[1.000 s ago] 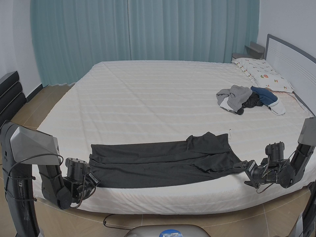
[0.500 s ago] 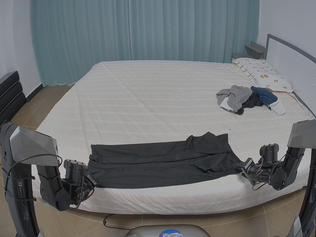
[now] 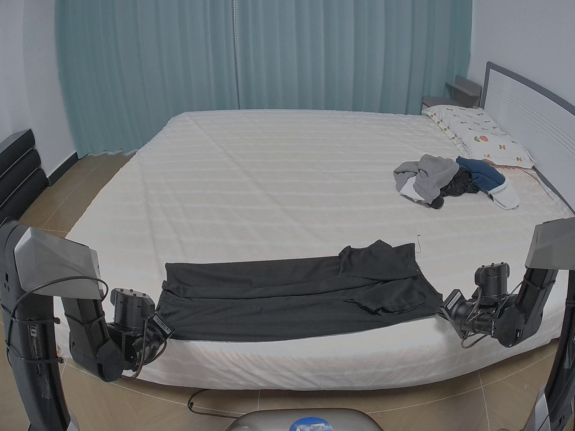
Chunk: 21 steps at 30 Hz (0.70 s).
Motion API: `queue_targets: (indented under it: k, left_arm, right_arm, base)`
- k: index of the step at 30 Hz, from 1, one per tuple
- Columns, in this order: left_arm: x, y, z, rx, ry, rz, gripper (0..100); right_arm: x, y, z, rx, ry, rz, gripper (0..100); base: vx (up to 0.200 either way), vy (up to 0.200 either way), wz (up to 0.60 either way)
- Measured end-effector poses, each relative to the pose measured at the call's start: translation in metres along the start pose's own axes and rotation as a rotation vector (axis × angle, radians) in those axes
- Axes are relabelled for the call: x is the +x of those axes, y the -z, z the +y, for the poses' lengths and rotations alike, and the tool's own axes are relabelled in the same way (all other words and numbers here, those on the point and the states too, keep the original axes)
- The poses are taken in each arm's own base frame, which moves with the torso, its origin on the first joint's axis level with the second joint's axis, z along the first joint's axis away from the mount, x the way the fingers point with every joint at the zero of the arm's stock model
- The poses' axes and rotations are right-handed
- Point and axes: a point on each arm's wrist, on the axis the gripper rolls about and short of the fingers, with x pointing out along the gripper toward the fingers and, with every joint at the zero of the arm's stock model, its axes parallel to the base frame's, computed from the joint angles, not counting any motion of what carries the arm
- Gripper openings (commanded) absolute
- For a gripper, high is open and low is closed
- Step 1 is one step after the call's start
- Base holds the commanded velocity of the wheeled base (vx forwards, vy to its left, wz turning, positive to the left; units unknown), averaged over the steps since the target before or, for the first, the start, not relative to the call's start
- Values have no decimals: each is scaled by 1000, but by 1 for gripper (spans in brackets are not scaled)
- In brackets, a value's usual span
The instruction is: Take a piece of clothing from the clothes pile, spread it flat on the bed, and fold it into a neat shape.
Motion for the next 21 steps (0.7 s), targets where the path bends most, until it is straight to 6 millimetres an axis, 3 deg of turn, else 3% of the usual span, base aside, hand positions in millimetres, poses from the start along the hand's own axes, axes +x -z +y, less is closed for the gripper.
queue_targets:
  k: [7,8,9,10,21]
  left_arm:
    - [-1,1,1,1,-4,4,0]
    - [-1,1,2,1,-4,5,0]
    - [-1,1,2,1,-5,6,0]
    - [-1,1,2,2,-6,7,100]
    - [-3,1,2,-2,-4,8,100]
  right_arm:
    - [0,1,-1,-1,5,4,0]
    - [0,1,-1,-1,5,4,100]
    - [0,1,-1,-1,6,4,100]
    - [0,1,-1,-1,6,4,100]
    - [-7,-2,4,-2,-21,-4,100]
  base:
    - [0,0,0]
    - [0,0,0]
    - [0,0,0]
    - [0,0,0]
    - [0,0,0]
